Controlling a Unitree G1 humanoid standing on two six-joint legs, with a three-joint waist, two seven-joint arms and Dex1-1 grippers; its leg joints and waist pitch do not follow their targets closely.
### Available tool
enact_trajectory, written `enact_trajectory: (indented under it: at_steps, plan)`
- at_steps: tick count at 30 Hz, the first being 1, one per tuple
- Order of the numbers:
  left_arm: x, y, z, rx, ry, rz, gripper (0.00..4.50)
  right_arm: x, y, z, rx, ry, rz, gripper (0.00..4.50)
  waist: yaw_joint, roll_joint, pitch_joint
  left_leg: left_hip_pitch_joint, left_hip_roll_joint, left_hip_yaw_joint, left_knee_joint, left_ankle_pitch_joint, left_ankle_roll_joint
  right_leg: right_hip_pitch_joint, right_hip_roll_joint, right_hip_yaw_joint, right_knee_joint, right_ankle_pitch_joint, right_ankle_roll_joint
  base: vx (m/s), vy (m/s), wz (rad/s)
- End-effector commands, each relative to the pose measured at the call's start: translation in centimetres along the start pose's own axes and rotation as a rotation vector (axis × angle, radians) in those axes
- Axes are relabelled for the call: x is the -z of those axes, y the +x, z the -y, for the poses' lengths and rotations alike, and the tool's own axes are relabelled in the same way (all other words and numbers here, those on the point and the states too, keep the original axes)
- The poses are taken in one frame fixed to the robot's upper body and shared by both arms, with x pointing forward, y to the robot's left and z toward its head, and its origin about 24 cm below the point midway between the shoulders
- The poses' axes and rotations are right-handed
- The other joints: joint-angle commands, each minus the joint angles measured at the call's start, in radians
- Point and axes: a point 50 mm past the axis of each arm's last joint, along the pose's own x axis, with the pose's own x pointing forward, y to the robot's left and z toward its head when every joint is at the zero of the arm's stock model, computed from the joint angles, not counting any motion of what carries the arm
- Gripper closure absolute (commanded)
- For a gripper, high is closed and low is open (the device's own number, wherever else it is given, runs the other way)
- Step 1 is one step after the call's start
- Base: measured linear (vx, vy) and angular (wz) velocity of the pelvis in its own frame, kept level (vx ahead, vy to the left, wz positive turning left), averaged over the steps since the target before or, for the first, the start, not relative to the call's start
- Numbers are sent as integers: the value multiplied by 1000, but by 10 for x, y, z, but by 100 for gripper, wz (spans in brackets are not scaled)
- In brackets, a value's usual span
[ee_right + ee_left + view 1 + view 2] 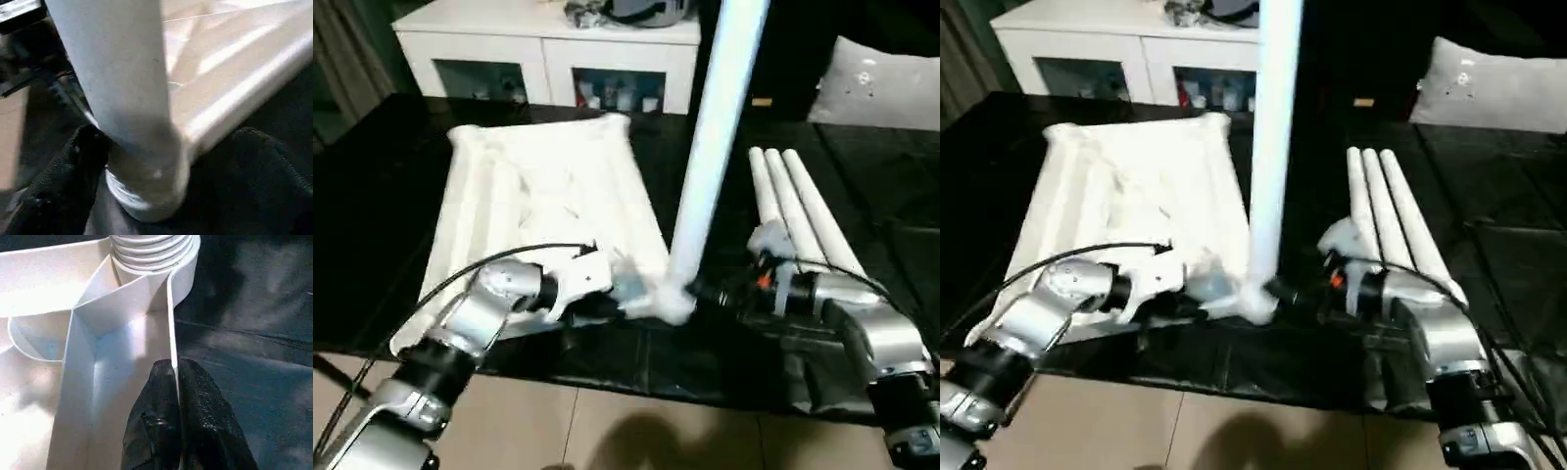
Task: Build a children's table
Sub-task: Rotate leg to tighten
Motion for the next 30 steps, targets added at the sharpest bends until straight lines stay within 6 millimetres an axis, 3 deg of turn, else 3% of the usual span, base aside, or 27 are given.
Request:
enact_trajectory:
  at_steps: [1, 8, 18, 30]
  plan:
    - [14, 14, 20, 157, -20, -68, 450, -4, -2, 0, -24, -6, -5, 55, 4, -7, -54, 4, 64, -13, -58, -147, 71, 48, -86, 56, -50, -139, -219, 0, 0, 0]
    - [12, 10, 22, 194, -13, -66, 450, -3, 3, -3, -118, 6, -21, 118, 10, -10, -54, 3, 62, -14, -58, -155, 63, 48, -87, 56, -52, -178, -207, 0, 0, 0]
    - [13, 12, 22, 182, -22, -68, 450, 4, 9, -8, -176, 56, -25, 202, 18, -11, -56, 3, 62, -13, -55, -138, 66, 48, -86, 56, -49, -167, -207, 0, 0, 0]
    - [15, 14, 24, 167, -39, -62, 450, 18, 9, -19, -200, 100, -31, 214, 19, -4, -56, 5, 62, -15, -57, -160, 56, 49, -85, 55, -52, -177, -203, 0, 0, 0]
